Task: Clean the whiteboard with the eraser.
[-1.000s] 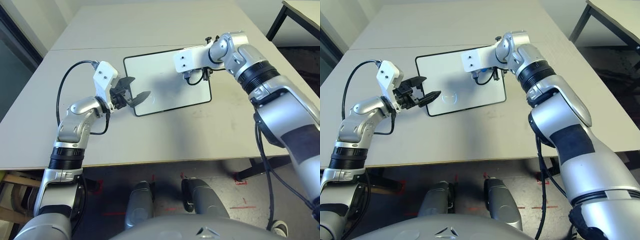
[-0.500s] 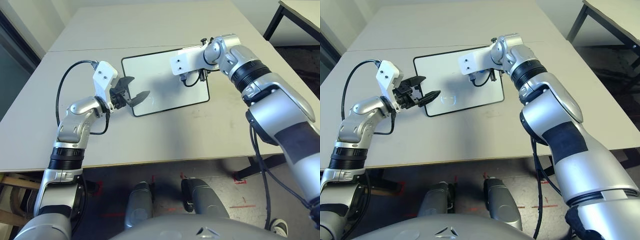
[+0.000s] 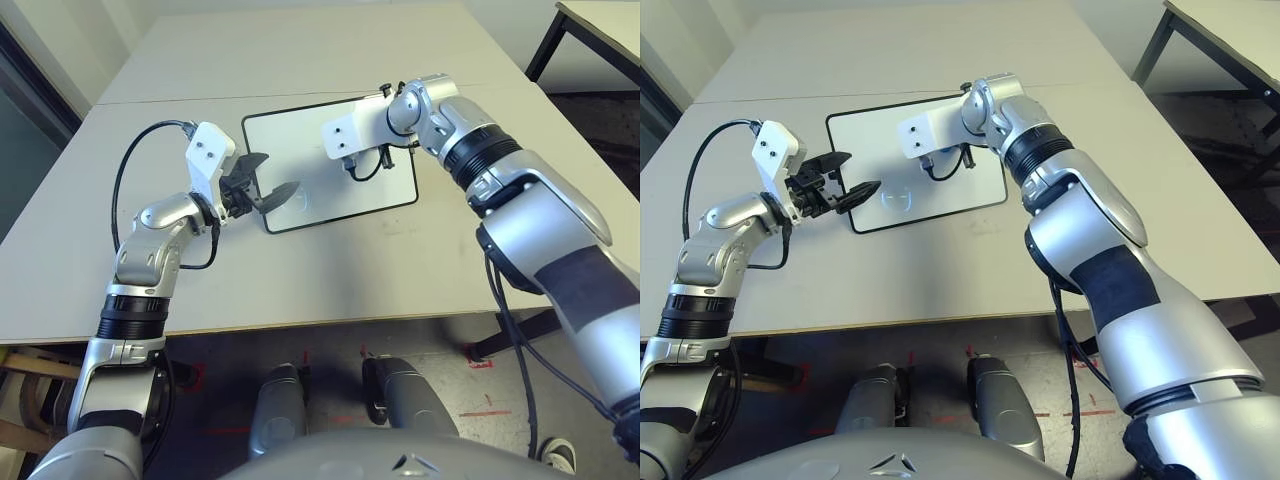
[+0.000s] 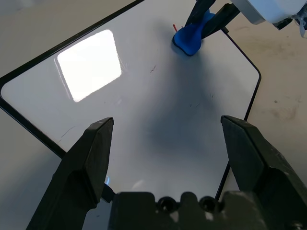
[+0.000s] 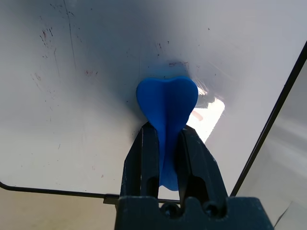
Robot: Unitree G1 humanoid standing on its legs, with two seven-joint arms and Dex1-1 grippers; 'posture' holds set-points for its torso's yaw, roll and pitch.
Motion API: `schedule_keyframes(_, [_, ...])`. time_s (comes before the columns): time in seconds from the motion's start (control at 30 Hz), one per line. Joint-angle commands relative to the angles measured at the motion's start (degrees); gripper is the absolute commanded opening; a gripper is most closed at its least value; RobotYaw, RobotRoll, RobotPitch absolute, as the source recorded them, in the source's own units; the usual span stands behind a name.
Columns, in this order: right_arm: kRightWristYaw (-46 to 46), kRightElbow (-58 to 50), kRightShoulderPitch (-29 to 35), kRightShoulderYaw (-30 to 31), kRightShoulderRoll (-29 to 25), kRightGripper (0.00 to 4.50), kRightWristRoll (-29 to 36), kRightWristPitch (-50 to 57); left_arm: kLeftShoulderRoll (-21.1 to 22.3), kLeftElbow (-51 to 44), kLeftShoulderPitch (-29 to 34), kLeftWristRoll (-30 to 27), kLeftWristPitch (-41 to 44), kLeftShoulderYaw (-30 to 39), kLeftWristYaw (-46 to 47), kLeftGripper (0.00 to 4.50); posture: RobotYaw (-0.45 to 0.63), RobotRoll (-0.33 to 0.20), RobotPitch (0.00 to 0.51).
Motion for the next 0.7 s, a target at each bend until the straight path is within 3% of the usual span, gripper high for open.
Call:
schedule_keyframes(0.03, [-1.85,0.77,0.24,0.87,-0.66,0.3,-1.08,-0.06,-0.13,-0.34,0.56,0.51,-0.09,0.09,0.08,4.5,-0.03,0.0,0.078])
schedule_keyframes(0.37, [-4.43,3.9,-1.39,0.58,-5.19,0.3,-1.95,0.54,-0.46,0.3,-0.17,0.64,-0.4,-0.25,-0.18,4.5,-0.05,0.0,0.068])
schedule_keyframes(0.7, [-6.0,6.07,-2.41,0.19,-5.65,0.3,-1.62,1.05,-0.49,0.62,-0.32,0.77,-0.51,-0.32,-0.39,4.5,-0.05,0.0,0.07])
